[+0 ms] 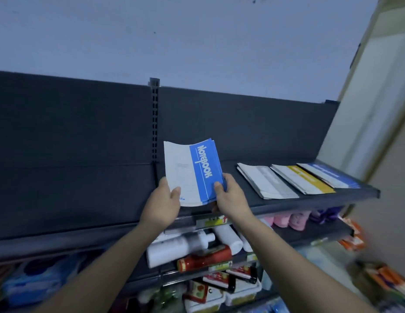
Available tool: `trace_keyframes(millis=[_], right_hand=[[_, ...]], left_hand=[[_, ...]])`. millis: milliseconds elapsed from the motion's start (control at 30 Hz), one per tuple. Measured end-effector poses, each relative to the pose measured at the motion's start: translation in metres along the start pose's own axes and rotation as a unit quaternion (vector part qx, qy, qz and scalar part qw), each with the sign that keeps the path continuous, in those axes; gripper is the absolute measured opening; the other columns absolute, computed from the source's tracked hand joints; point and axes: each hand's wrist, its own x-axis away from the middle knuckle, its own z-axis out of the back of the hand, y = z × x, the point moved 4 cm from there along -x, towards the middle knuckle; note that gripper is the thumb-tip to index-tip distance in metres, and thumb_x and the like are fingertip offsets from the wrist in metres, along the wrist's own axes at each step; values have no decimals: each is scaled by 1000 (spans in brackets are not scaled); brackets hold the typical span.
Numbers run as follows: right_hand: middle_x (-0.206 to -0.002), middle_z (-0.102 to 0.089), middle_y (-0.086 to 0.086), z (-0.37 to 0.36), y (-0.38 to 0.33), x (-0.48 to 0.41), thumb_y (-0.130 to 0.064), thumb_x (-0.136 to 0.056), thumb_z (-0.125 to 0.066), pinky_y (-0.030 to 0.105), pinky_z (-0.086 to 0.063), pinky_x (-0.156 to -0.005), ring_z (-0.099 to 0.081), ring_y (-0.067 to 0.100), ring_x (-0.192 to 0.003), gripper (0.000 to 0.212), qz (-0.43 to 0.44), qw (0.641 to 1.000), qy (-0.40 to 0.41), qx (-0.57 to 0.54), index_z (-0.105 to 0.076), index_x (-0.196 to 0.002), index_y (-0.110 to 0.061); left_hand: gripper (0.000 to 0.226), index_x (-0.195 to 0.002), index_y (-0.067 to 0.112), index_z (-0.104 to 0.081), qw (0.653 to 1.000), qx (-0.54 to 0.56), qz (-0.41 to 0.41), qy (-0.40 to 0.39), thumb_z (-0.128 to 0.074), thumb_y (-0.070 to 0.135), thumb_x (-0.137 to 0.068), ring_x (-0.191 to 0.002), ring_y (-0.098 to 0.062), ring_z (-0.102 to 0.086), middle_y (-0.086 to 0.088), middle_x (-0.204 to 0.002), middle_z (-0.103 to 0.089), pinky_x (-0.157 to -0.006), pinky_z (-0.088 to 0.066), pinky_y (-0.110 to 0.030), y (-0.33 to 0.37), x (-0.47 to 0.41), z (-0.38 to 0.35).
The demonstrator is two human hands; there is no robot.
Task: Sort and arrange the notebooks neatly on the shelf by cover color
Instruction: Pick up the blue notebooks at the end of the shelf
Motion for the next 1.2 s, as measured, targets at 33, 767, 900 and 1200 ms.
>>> trace_keyframes(millis=[33,767,900,1200], right_hand=[[-106,-66,3,14,7,-2,-23,-99,-40,49,-55,-80,-65,27,-85,21,0,1000,6,5,-49,-118,-23],[-107,-61,-1,267,173,-130,-23,-101,-38,42,-51,-75,-60,22,-81,27,-74,986,140,56,-47,-126,-22],[-93,-61,0,305,199,-168,-22,-102,-36,36,-49,-63,-58,22,-59,34,-110,981,151,49,-43,-135,-20],[-118,-57,1,374,251,-224,-28,-103,-36,46,-53,-86,-61,20,-94,39,-143,972,145,117,-37,-141,-19]], left_hand=[[31,-129,9,-45,1000,0,-1,-6,-39,24,-102,-109,-30,-59,-9,-127,-60,-87,-44,-32,7,-1,-14],[32,-122,14,-48,987,-33,-93,-131,-34,33,-100,-108,-26,-58,-3,-124,-62,-91,-48,-39,164,-90,-305],[26,-109,12,-53,983,-37,-100,-151,-33,24,-98,-103,-27,-59,-6,-117,-64,-88,-49,-38,187,-122,-352],[27,-116,11,-55,969,-70,-101,-213,-39,21,-97,-89,-18,-58,-2,-123,-62,-67,-42,-27,225,-163,-453]])
